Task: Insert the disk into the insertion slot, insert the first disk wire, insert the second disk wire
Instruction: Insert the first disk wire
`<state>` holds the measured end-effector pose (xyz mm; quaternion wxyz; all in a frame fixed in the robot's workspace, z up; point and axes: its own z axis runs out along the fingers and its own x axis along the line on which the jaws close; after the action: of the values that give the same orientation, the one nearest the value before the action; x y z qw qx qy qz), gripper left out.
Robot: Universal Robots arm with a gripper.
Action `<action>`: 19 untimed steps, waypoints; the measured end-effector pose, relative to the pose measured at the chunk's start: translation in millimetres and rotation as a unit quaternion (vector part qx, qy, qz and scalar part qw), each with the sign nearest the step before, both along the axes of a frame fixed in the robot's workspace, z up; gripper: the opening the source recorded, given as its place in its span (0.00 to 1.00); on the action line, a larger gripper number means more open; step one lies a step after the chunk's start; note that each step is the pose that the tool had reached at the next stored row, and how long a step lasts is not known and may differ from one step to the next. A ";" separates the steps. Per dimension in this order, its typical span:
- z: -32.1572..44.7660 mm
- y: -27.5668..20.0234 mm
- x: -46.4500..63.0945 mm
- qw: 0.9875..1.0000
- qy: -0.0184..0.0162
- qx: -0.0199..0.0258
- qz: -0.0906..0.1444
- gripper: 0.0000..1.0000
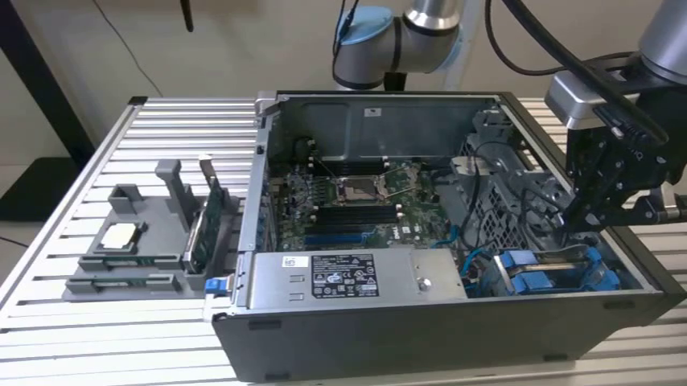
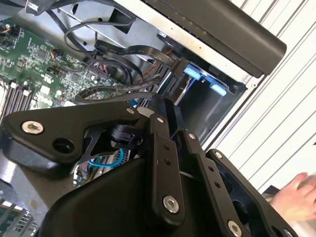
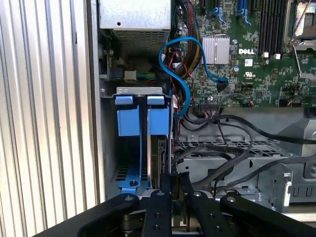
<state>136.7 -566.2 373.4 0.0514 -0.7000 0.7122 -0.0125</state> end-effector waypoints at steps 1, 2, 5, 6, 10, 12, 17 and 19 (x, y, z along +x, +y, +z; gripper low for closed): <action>-0.5 0.1 0.0 1.000 0.000 0.000 0.000 0.19; -1.4 0.1 0.0 1.000 0.000 0.000 0.000 0.19; -5.5 0.0 0.0 1.000 0.000 0.000 0.000 0.19; -7.1 0.0 0.0 1.000 0.000 0.000 0.000 0.19; -11.2 -0.6 0.8 1.000 0.000 0.000 0.000 0.19; -12.7 -1.4 2.3 1.000 0.000 0.000 0.000 0.19; -17.6 -3.8 7.8 1.000 0.000 0.000 0.000 0.19; -20.2 -4.5 8.8 1.000 0.000 0.000 0.000 0.19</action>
<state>145.5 -570.7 353.2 0.0515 -0.7000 0.7122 -0.0127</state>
